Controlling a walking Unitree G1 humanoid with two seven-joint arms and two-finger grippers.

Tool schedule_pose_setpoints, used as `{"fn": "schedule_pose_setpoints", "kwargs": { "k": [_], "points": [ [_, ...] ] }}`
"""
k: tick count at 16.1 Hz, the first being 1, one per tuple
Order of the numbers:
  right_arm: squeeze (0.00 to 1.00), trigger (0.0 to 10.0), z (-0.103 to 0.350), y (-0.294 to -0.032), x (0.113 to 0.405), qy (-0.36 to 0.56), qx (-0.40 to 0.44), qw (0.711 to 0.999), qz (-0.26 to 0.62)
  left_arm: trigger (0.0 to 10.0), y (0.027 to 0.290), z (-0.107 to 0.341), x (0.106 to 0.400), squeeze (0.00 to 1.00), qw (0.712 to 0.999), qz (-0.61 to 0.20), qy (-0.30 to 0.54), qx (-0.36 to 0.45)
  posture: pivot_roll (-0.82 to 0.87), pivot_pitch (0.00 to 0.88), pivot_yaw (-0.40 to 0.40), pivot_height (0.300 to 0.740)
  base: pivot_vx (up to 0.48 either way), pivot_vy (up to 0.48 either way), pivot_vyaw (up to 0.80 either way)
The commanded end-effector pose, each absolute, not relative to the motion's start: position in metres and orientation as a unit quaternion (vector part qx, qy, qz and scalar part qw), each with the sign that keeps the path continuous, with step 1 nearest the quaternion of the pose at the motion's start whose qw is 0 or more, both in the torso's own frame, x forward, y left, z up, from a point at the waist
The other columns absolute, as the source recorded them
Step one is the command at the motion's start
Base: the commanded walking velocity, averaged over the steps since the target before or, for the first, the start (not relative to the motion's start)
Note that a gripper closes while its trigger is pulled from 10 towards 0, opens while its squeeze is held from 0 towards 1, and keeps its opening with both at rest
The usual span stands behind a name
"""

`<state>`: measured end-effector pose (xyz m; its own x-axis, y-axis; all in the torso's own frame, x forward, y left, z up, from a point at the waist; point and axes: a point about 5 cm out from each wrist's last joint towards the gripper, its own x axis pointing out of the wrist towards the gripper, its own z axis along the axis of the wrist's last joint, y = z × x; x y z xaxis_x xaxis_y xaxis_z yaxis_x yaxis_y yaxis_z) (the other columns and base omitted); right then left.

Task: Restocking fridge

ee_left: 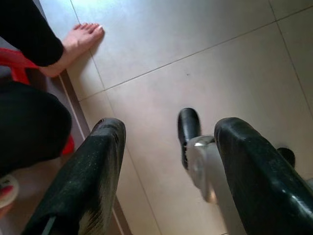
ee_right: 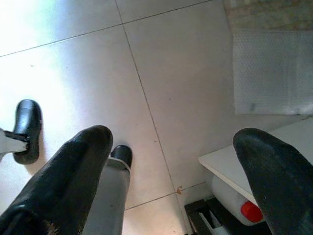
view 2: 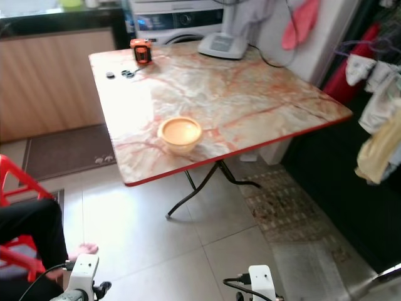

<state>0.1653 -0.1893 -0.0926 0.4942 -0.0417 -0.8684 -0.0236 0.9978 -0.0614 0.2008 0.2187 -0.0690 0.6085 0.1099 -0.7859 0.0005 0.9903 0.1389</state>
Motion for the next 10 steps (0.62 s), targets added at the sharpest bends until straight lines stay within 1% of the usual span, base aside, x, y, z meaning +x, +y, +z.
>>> {"fn": "schedule_pose_setpoints", "kwargs": {
  "k": [1,7,9,10],
  "points": [
    [0.0,10.0,-0.092,-0.189,0.166,0.501,-0.027,0.865,-0.012,10.0,0.22,-0.068,0.202,0.0,0.897,0.032,0.436,0.065,0.05,0.051,-0.099,0.74,0.0,0.0,0.0],
    [0.0,10.0,-0.093,-0.19,0.164,0.503,-0.029,0.863,-0.012,10.0,0.219,-0.062,0.205,0.0,0.925,0.05,0.373,0.059,0.06,0.036,-0.097,0.74,0.0,0.0,0.0],
    [0.0,10.0,-0.093,-0.19,0.164,0.505,-0.031,0.862,-0.011,10.0,0.219,-0.06,0.206,0.0,0.931,0.045,0.355,0.065,0.06,0.03,-0.096,0.74,0.0,0.0,0.0],
    [0.0,10.0,-0.093,-0.19,0.163,0.506,-0.031,0.862,-0.011,10.0,0.22,-0.057,0.207,0.0,0.939,0.056,0.333,0.071,0.06,0.025,-0.094,0.74,0.0,0.0,0.0]
  ]
}}
